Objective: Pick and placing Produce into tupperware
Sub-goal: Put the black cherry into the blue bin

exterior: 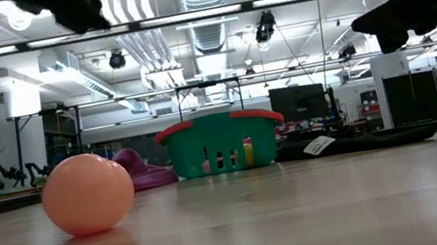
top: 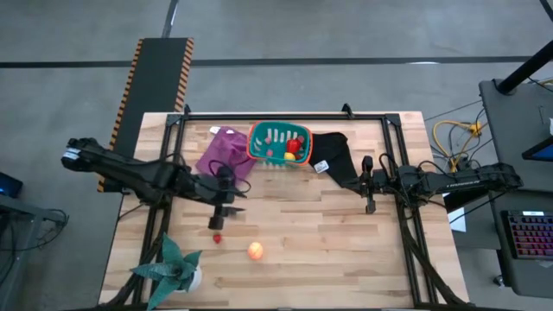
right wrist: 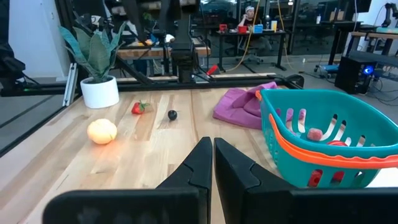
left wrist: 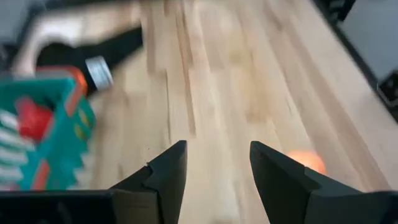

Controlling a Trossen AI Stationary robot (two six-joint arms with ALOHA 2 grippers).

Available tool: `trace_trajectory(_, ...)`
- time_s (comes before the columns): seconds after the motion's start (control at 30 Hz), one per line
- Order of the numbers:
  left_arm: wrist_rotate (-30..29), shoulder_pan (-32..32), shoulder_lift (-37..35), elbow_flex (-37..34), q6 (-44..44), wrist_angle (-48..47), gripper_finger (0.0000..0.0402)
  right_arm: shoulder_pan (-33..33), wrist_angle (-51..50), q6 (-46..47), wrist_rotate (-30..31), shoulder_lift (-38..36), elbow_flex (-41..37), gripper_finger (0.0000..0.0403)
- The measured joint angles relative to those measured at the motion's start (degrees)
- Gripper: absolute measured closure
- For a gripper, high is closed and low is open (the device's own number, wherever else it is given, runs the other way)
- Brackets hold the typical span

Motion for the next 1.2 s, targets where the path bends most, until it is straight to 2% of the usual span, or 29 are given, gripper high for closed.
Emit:
trace_trajectory(0.23, -0.15, -0.60, 2.01, -5.59, -6.92, -2.82, 0.0240, 0.00, 0.00, 0.02, 0.00, 0.02, 0.00, 0.0394)
trace_trajectory(0.57, -0.15, -0.60, 7.32, -11.72, -10.11, -4.23, 0.0239, 0.00, 0.02, 0.07, 0.01, 0.01, 0.00, 0.0394)
trace_trajectory(0.87, -0.24, -0.59, 15.20, -12.69, -10.10, -3.75, 0.0239, 0.00, 0.01, 0.44, 0.00, 0.02, 0.00, 0.0394)
trace_trajectory(1.2, -2.88, -0.56, 22.55, -12.69, -10.07, -3.58, 0.0239, 0.00, 0.02, 0.44, 0.00, 0.00, 0.00, 0.0394)
